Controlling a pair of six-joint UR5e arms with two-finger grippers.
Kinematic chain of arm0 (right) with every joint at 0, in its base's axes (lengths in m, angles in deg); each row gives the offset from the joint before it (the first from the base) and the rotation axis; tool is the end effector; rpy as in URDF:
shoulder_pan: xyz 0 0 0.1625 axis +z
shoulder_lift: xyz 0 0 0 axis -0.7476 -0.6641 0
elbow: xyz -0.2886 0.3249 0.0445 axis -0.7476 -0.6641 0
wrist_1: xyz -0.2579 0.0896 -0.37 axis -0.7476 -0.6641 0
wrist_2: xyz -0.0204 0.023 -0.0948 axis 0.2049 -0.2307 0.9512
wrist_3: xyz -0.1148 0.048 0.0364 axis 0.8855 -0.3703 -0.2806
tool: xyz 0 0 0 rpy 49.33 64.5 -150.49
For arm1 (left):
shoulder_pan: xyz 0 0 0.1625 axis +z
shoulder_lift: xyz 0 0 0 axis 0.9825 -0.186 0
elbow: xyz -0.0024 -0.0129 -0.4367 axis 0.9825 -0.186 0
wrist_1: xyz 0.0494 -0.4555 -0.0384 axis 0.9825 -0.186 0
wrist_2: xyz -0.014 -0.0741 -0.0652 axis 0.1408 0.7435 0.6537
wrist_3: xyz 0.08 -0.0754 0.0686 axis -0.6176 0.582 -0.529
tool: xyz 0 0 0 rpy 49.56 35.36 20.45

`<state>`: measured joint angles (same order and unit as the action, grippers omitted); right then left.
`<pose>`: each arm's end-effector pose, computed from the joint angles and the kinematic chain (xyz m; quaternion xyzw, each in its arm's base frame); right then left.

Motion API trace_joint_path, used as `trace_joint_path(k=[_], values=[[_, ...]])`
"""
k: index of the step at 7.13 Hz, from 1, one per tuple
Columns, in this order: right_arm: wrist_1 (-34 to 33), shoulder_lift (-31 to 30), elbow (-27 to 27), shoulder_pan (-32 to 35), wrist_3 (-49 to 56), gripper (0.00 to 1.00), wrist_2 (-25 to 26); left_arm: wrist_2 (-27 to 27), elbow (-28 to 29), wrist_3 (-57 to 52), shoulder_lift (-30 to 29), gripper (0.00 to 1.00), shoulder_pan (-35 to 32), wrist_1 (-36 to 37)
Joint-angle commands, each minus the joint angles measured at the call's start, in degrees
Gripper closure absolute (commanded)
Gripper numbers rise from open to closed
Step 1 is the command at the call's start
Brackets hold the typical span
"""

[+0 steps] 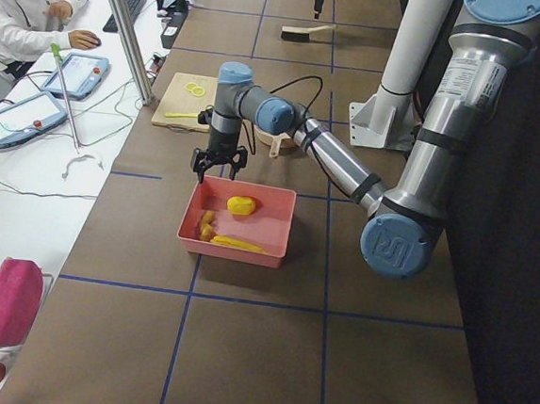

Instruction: Sweep and dump trash into bin

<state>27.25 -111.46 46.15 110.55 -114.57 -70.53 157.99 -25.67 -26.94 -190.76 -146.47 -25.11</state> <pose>-0.1365 -0.3444 0.6317 -0.0338 -0.4588 0.0740 0.8848 0.1595 -0.5894 0.4355 0.1773 0.2003 0.4130 0.8706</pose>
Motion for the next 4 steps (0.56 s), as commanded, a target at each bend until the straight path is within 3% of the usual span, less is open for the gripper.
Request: trace_joint_path(k=[1,3,4], values=[[-0.6,0.3,-5.6,10.8,12.8,0.0,-5.0,10.3,9.4,0.0,1.7,0.0,-12.0,0.0],[-4.2,1.4,-8.7,15.6,21.4,0.0,-5.0,18.5,17.2,0.4,3.0,0.0,-20.7,0.0],[-10.9,2.9,-8.6,18.9,28.3,0.0,-5.0,22.6,20.0,7.2,4.7,0.0,-22.8,-0.6]])
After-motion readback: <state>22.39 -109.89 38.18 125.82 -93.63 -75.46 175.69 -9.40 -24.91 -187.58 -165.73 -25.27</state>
